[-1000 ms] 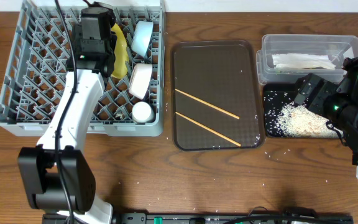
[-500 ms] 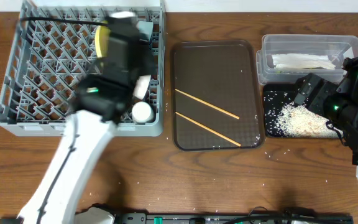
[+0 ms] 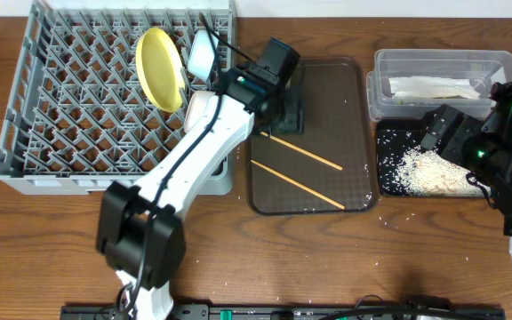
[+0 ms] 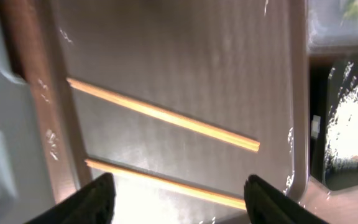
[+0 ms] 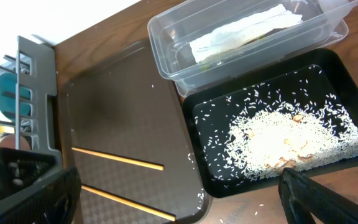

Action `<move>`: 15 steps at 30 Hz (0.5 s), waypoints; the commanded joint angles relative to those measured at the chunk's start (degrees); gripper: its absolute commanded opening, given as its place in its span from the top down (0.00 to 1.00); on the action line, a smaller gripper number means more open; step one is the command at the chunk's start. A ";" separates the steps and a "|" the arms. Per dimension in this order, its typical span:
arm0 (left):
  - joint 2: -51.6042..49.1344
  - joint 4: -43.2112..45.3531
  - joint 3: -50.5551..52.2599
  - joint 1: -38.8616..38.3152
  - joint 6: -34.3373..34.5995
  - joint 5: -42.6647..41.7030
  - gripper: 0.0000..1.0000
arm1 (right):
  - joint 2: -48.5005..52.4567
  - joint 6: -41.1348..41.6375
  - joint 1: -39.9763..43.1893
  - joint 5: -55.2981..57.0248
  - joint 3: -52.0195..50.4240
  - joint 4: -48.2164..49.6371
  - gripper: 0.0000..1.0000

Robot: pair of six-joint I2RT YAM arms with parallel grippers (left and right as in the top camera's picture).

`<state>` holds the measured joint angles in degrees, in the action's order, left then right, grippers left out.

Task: Sort waste into correct bins and load items into the dishwasher
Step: 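Move left gripper to a wooden chopstick on the brown tray and grasp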

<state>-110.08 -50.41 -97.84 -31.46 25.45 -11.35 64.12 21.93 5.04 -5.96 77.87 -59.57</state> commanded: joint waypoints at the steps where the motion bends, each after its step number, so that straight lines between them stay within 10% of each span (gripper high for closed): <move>1: -3.98 -3.37 -0.85 0.02 -1.40 -5.62 0.27 | 0.09 0.52 0.24 0.13 0.35 -0.09 0.01; 10: -6.03 -4.72 0.96 -0.02 5.57 -4.72 0.35 | 0.09 0.52 0.24 0.13 0.35 -0.07 0.01; 15: -6.03 -4.70 2.82 -0.31 21.70 5.01 0.40 | 0.09 0.52 0.24 0.11 0.35 -0.09 0.01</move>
<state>-116.53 -55.11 -96.75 -31.62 34.85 -13.19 64.12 21.93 5.04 -5.96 77.87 -59.57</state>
